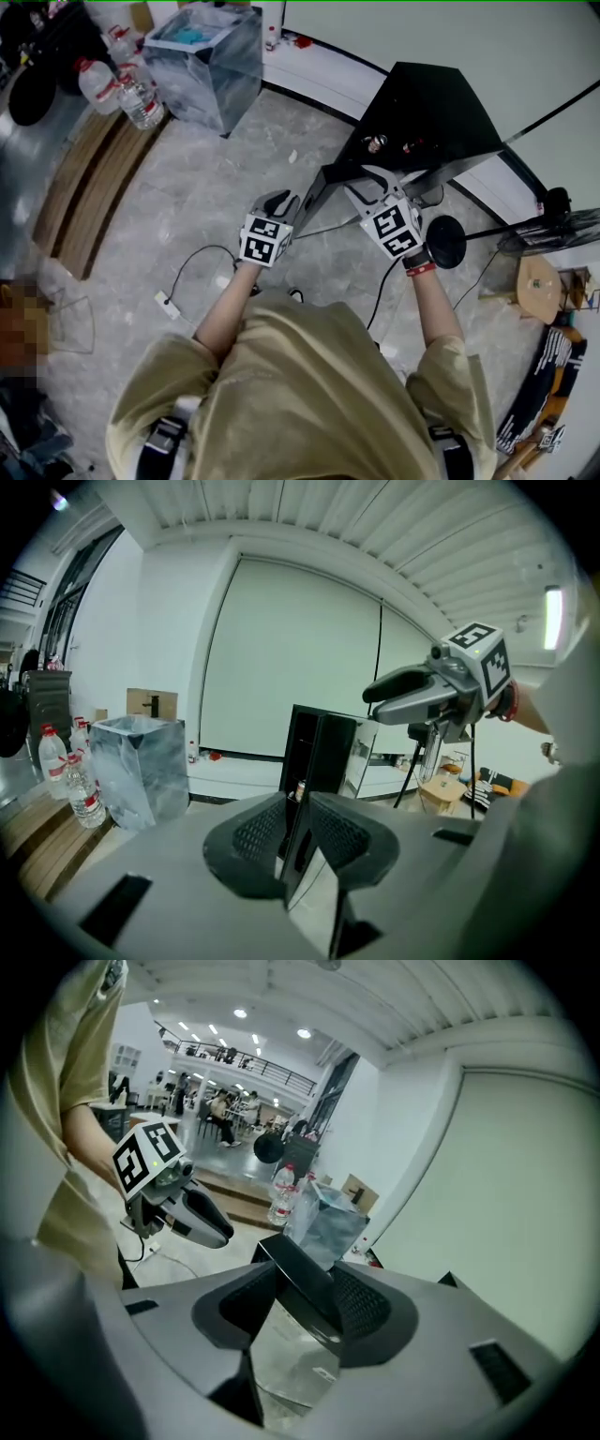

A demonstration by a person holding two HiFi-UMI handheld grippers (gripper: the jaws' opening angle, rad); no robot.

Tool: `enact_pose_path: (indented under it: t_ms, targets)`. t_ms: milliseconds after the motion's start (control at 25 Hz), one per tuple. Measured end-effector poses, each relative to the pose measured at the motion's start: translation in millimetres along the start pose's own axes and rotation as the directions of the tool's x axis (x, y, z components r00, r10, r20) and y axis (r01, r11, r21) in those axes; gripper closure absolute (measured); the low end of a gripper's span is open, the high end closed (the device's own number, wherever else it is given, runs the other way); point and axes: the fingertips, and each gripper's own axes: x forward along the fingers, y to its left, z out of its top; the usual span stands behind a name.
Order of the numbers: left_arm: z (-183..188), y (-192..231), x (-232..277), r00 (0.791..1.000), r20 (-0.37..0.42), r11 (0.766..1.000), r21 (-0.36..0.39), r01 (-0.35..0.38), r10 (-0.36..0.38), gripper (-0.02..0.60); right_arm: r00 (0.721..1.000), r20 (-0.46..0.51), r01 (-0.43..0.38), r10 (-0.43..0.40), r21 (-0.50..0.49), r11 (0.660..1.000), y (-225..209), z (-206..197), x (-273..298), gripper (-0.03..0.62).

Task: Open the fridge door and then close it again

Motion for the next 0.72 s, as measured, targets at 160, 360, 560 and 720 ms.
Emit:
enact_pose_path:
  t_ms: [160,360,560,720]
  targets:
    - [-17,-7,11,0.998,-0.045,0.999,0.003,0.047,-0.046,0.481,0.996,-0.073,-0.053,0.043,-0.140,0.989,-2,-8,6,0.374]
    - [-42,-16,30,0.987,-0.130,0.995,-0.014,0.097,-0.098,0.426,0.981,-0.162,-0.148,0.110,-0.247,0.958,-3,-18,15,0.356]
    - [-64,-31,54,0.967,-0.210,0.989,-0.013,0.147,-0.147,0.402,0.965,-0.217,-0.205,0.145,-0.286,0.936,-1,-26,24,0.358]
    - [-81,-32,70,0.960,-0.245,0.991,-0.023,0.134,-0.135,0.400,0.957,-0.253,-0.219,0.140,-0.321,0.921,1,-31,28,0.363]
